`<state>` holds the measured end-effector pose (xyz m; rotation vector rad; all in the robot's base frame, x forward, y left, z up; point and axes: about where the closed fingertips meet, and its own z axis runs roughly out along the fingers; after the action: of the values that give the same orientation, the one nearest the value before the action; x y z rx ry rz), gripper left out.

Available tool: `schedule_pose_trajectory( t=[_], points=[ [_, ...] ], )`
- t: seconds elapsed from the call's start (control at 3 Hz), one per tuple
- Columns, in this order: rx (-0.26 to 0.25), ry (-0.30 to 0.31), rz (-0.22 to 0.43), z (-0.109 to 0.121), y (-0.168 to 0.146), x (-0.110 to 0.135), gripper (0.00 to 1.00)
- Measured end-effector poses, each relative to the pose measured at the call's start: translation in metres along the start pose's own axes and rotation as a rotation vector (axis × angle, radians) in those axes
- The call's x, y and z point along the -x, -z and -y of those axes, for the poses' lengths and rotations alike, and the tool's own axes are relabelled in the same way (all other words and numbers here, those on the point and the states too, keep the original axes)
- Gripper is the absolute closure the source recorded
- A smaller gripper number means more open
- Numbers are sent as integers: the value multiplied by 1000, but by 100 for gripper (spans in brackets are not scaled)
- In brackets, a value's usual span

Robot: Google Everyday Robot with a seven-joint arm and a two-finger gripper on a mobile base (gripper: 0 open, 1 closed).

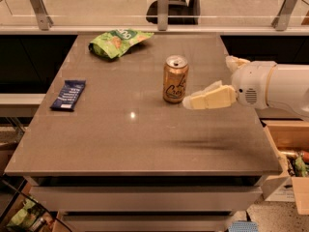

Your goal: Move orange can near green rice chip bag

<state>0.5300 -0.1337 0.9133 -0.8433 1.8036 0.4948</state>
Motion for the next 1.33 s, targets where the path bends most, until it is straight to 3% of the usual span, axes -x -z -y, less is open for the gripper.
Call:
schedule_pose_trajectory(
  t=[1.33],
  points=[
    [108, -27, 153, -22, -65, 2, 0]
  ],
)
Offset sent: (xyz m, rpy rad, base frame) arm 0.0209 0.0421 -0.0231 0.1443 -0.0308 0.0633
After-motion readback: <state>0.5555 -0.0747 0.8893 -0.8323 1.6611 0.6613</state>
